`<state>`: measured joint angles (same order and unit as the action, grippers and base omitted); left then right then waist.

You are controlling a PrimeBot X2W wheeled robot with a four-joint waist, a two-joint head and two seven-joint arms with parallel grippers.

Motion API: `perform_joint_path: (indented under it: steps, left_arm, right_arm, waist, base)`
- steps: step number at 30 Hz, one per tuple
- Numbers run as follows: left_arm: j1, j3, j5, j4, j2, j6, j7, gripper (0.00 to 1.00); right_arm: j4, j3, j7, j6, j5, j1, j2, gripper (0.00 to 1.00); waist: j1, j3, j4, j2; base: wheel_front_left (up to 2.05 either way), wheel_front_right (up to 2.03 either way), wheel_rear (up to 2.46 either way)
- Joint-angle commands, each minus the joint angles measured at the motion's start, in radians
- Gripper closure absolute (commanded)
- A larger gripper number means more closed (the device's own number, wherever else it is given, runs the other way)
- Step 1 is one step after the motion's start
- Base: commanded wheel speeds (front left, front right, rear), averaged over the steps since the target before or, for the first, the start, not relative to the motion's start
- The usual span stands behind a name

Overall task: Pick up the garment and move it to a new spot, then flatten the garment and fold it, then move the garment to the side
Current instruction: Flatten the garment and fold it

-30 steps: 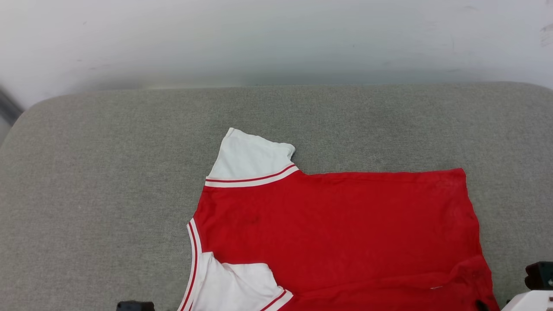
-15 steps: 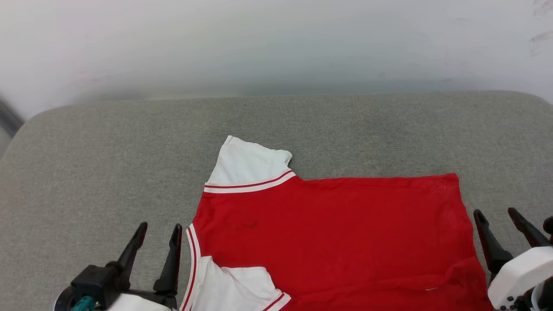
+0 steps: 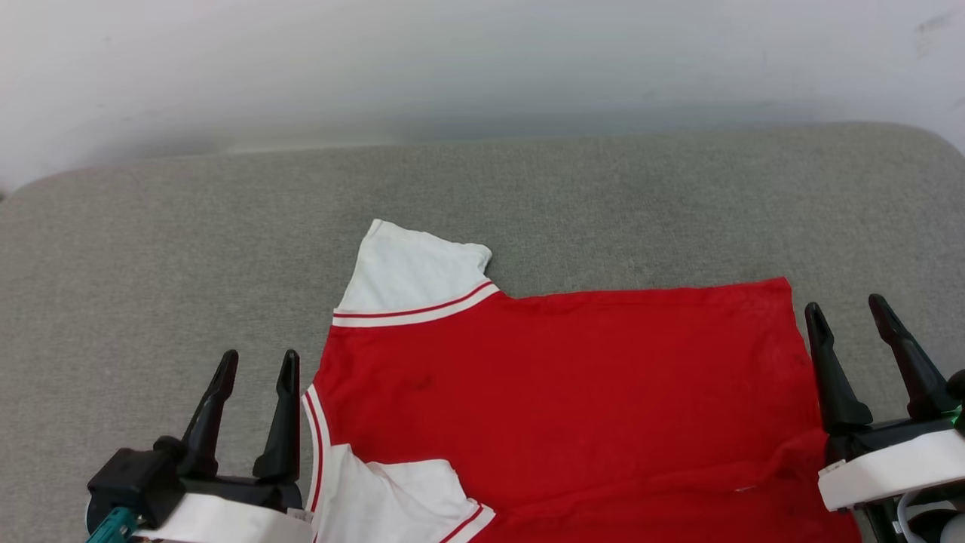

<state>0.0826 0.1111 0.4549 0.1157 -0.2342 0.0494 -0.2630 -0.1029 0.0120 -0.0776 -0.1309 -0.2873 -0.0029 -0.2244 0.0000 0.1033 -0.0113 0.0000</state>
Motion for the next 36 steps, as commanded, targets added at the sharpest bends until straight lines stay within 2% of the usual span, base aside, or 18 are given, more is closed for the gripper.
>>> perform_joint_path:
  steps: [1, 6, 10, 14, 20, 25, 30, 36]
  left_arm:
    - [-0.023, -0.006, -0.020, -0.010, -0.001, 0.008, -0.002, 0.00]
    - [-0.103, -0.001, -0.046, -0.043, -0.025, 0.033, 0.007, 0.00]
    - [-0.224, 0.040, -0.018, -0.061, -0.083, 0.062, 0.108, 0.00]
    - [-0.387, 0.071, 0.049, -0.077, -0.163, 0.074, 0.289, 0.00]
    - [-0.622, 0.096, 0.143, -0.138, -0.308, 0.079, 0.668, 0.00]
    - [-0.775, 0.116, 0.200, -0.200, -0.392, 0.076, 0.947, 0.00]
    - [-0.890, 0.137, 0.249, -0.273, -0.439, 0.077, 1.148, 0.00]
    - [-0.949, 0.164, 0.258, -0.339, -0.472, 0.078, 1.258, 0.00]
  right_arm:
    - [0.001, -0.001, -0.012, 0.000, -0.003, -0.016, 0.008, 0.00]
    - [-0.001, 0.002, -0.022, 0.000, -0.007, -0.038, 0.003, 0.00]
    - [-0.011, 0.005, -0.028, 0.000, -0.010, -0.064, 0.000, 0.00]
    - [-0.016, 0.000, -0.036, 0.000, -0.010, -0.092, 0.005, 0.00]
    - [0.003, -0.013, -0.060, 0.000, -0.015, -0.139, 0.019, 0.00]
    - [0.037, -0.038, -0.094, 0.000, -0.026, -0.171, 0.039, 0.00]
    - [0.078, -0.058, -0.123, 0.000, -0.031, -0.198, 0.051, 0.00]
    - [0.110, -0.073, -0.144, 0.001, -0.038, -0.220, 0.061, 0.00]
  waist:
    - [0.0000, 0.022, -0.011, 0.0000]
    - [0.0000, 0.088, -0.034, 0.0000]
    - [0.0000, 0.156, -0.054, 0.0000]
    - [0.0000, 0.232, -0.080, 0.0000]
    - [0.0000, 0.318, -0.139, 0.0000]
    - [0.0000, 0.368, -0.191, 0.0000]
    - [0.0000, 0.404, -0.233, 0.0000]
    - [0.0000, 0.431, -0.264, 0.0000]
  base:
    - [0.00, 0.00, 0.00]
    - [0.00, 0.00, 0.00]
    - [0.00, 0.00, 0.00]
    - [0.00, 0.00, 0.00]
    - [0.00, 0.00, 0.00]
    - [0.00, 0.00, 0.00]
    - [0.00, 0.00, 0.00]
    - [0.00, 0.00, 0.00]
